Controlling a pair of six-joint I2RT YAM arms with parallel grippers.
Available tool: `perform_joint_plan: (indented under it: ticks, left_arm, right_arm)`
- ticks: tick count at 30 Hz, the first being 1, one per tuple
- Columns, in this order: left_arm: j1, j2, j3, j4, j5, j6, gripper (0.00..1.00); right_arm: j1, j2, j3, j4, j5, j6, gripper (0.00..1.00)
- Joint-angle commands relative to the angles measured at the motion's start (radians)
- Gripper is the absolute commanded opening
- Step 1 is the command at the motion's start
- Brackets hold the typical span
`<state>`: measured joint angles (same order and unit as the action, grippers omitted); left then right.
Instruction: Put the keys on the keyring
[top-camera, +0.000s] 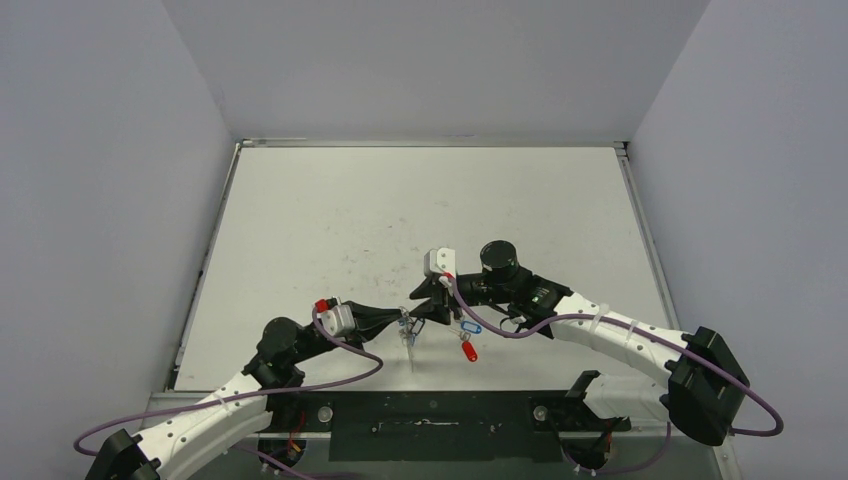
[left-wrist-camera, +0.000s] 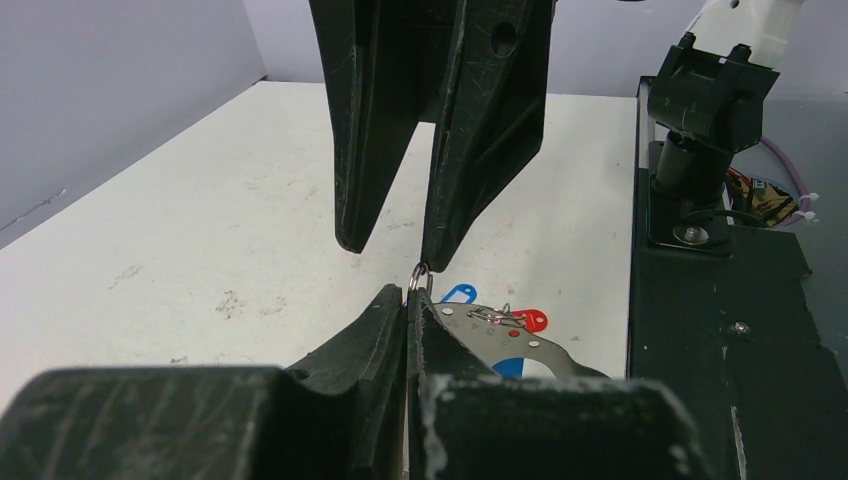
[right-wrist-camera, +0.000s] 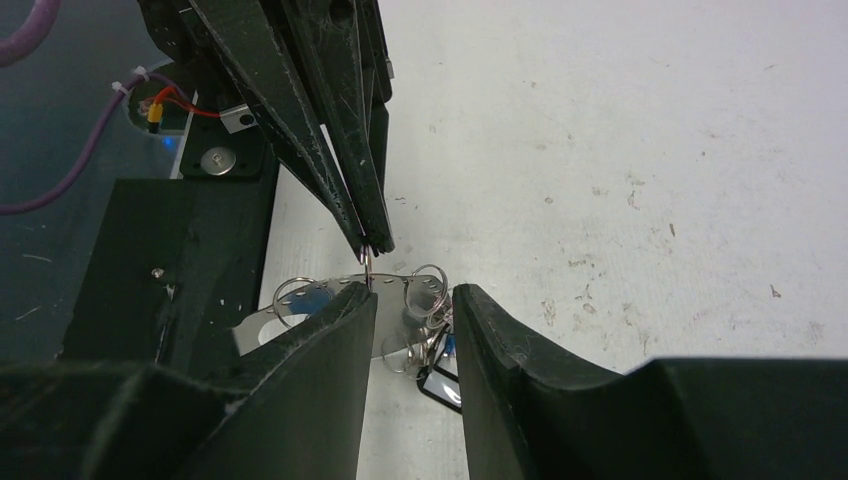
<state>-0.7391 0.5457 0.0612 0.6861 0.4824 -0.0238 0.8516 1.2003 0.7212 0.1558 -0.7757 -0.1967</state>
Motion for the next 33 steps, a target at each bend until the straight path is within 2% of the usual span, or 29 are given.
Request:
perform_joint_plan:
  ticks: [1, 7, 13, 17, 30, 33]
  left_arm:
    - [-0.004, -0.004, 0.018, 0.083, -0.006, -0.016, 0.0]
    - [-0.003, -0.004, 0.019, 0.084, -0.006, -0.016, 0.0]
    - [-0.003, -0.009, 0.018, 0.077, -0.007, -0.015, 0.0]
    - [-0.002, -0.007, 0.019, 0.078, -0.006, -0.015, 0.0]
    - [-0.004, -0.01, 0.017, 0.078, -0.005, -0.016, 0.0]
    - [-0.002, -0.011, 0.017, 0.078, -0.005, -0.016, 0.0]
  right_arm:
    - [0.001, 0.002, -0.014, 0.07, -0.055, 0.009, 0.35]
    - [0.003, 0.017, -0.014, 0.079, -0.074, 0.019, 0.34]
    - [0.001, -0.037, -0.031, 0.062, -0.043, 0.015, 0.41]
    - [0.002, -0.056, -0.044, 0.071, -0.037, 0.031, 0.41]
    - [0.016, 0.018, -0.068, 0.229, -0.043, 0.128, 0.33]
    - [0.02, 0.032, -0.066, 0.245, -0.051, 0.134, 0.28]
